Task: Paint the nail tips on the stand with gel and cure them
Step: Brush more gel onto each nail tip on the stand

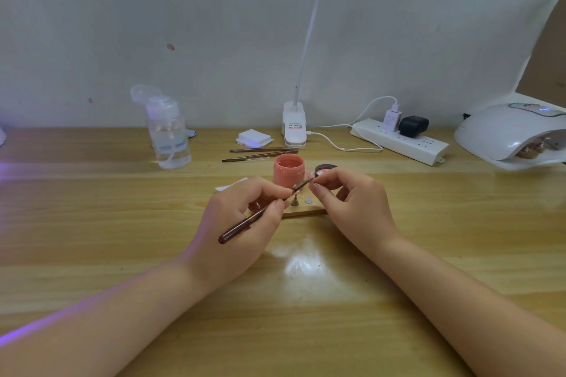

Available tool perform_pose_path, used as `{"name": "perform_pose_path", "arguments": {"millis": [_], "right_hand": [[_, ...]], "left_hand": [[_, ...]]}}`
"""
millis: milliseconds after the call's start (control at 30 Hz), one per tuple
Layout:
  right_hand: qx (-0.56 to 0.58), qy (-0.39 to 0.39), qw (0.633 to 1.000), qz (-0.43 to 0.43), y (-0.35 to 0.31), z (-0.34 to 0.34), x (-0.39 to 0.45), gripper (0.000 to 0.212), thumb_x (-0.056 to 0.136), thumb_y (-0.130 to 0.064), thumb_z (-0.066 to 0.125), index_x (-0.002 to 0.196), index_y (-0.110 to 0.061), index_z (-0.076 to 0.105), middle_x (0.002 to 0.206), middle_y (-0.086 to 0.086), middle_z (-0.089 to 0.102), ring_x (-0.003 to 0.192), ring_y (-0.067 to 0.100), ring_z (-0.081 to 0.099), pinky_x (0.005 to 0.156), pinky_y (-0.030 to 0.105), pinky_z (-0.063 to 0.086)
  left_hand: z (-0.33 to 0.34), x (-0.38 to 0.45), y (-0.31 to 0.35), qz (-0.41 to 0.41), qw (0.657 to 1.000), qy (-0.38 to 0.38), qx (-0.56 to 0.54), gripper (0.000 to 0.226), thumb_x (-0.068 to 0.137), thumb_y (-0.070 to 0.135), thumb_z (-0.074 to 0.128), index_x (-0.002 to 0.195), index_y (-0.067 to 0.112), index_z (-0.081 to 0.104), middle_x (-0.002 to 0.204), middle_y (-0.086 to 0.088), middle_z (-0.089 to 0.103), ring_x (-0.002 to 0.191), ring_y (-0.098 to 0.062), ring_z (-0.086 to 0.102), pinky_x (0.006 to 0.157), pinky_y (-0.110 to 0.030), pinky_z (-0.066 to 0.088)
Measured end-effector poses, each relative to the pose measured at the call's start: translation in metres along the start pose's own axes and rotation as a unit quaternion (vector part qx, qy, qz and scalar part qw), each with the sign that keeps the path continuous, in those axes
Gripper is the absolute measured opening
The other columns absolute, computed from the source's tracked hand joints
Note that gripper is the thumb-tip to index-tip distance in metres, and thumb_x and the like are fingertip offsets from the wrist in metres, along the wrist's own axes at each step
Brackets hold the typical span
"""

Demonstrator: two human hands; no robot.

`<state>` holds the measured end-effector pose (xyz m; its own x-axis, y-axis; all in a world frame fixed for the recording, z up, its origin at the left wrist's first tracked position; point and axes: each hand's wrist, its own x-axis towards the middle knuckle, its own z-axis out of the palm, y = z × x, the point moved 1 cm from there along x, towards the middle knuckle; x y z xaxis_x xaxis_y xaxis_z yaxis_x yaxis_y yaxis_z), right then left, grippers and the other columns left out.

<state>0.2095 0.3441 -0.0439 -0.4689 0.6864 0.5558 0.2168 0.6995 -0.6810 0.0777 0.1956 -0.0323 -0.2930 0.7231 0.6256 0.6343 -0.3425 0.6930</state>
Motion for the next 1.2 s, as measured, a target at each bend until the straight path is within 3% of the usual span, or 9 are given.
{"name": "perform_pose_path", "arguments": {"millis": [100,267,467,700,833,933,1033,1167,1200], "right_hand": [[0.009,-0.002,1.000,0.000,0.0003,-0.0004,-0.0002,0.008,0.084,-0.018,0.073,0.083,-0.026,0.071,0.072,-0.015,0.066,0.053,0.006,0.050,0.053,0.011,0.036],[0.022,-0.008,1.000,0.004,0.0000,0.0000,-0.0005,0.006,0.084,-0.018,0.073,0.084,-0.024,0.071,0.072,-0.015,0.066,0.052,0.006,0.050,0.054,0.012,0.037],[0.030,-0.008,0.999,0.012,-0.0008,-0.0014,-0.0004,0.003,0.085,-0.018,0.072,0.089,-0.018,0.073,0.074,-0.009,0.068,0.057,0.024,0.058,0.058,0.030,0.048],[0.036,-0.008,0.999,0.013,-0.0019,-0.0010,-0.0004,0.005,0.085,-0.016,0.072,0.089,-0.018,0.073,0.078,-0.011,0.068,0.057,0.024,0.059,0.061,0.036,0.052],[0.033,-0.008,0.999,0.013,-0.0012,-0.0009,-0.0002,0.004,0.085,-0.018,0.072,0.089,-0.018,0.073,0.078,-0.010,0.068,0.056,0.023,0.058,0.059,0.034,0.051],[0.032,-0.005,0.999,0.011,-0.0008,-0.0009,-0.0005,0.004,0.085,-0.017,0.073,0.086,-0.021,0.072,0.077,-0.013,0.067,0.054,0.015,0.056,0.057,0.024,0.046],[0.030,-0.008,0.999,0.010,-0.0001,-0.0008,-0.0006,0.003,0.085,-0.017,0.072,0.086,-0.019,0.072,0.076,-0.012,0.068,0.055,0.019,0.057,0.057,0.024,0.045],[0.026,-0.008,1.000,0.011,0.0005,-0.0011,-0.0002,0.003,0.086,-0.020,0.072,0.088,-0.018,0.073,0.077,-0.009,0.069,0.056,0.021,0.058,0.057,0.028,0.048],[0.026,-0.008,1.000,0.011,0.0003,-0.0013,-0.0002,0.003,0.086,-0.020,0.072,0.088,-0.018,0.073,0.077,-0.009,0.069,0.056,0.021,0.058,0.057,0.028,0.048]], "left_hand": [[-0.0015,-0.0013,0.0014,0.002,1.000,0.003,-0.011,0.017,0.083,0.030,0.052,0.089,0.024,0.067,0.082,0.007,0.071,0.077,-0.016,0.064,0.074,-0.033,0.052],[-0.0002,-0.0003,0.0042,-0.013,1.000,0.005,-0.001,0.020,0.089,0.020,0.056,0.098,0.035,0.066,0.092,0.020,0.071,0.081,-0.007,0.064,0.072,-0.020,0.050],[-0.0008,-0.0012,0.0021,-0.007,1.000,0.010,0.000,0.015,0.084,0.031,0.053,0.090,0.029,0.066,0.082,0.006,0.069,0.067,-0.012,0.056,0.065,-0.030,0.048],[0.0002,0.0010,0.0035,-0.002,0.999,-0.001,0.033,0.020,0.088,0.020,0.059,0.098,0.034,0.068,0.088,0.015,0.071,0.080,0.001,0.061,0.070,-0.009,0.042],[-0.0015,-0.0011,0.0020,-0.009,1.000,0.024,0.010,0.013,0.086,0.029,0.057,0.093,0.032,0.068,0.086,0.009,0.071,0.077,-0.010,0.061,0.068,-0.025,0.048],[-0.0008,0.0008,0.0046,-0.004,1.000,0.021,0.013,0.017,0.090,0.026,0.059,0.099,0.037,0.067,0.091,0.015,0.072,0.082,-0.008,0.063,0.068,-0.016,0.046],[-0.0002,0.0018,0.0043,0.006,0.999,0.011,0.040,0.021,0.088,0.020,0.060,0.099,0.036,0.069,0.094,0.018,0.070,0.083,-0.001,0.062,0.069,-0.008,0.042],[-0.0022,-0.0001,0.0012,-0.016,0.999,0.030,0.010,0.016,0.084,0.035,0.055,0.091,0.031,0.069,0.084,0.007,0.071,0.074,-0.015,0.062,0.065,-0.028,0.048],[-0.0023,0.0000,0.0019,-0.015,0.999,0.033,0.007,0.017,0.084,0.035,0.055,0.092,0.031,0.069,0.084,0.008,0.071,0.075,-0.014,0.063,0.066,-0.025,0.048]]}}
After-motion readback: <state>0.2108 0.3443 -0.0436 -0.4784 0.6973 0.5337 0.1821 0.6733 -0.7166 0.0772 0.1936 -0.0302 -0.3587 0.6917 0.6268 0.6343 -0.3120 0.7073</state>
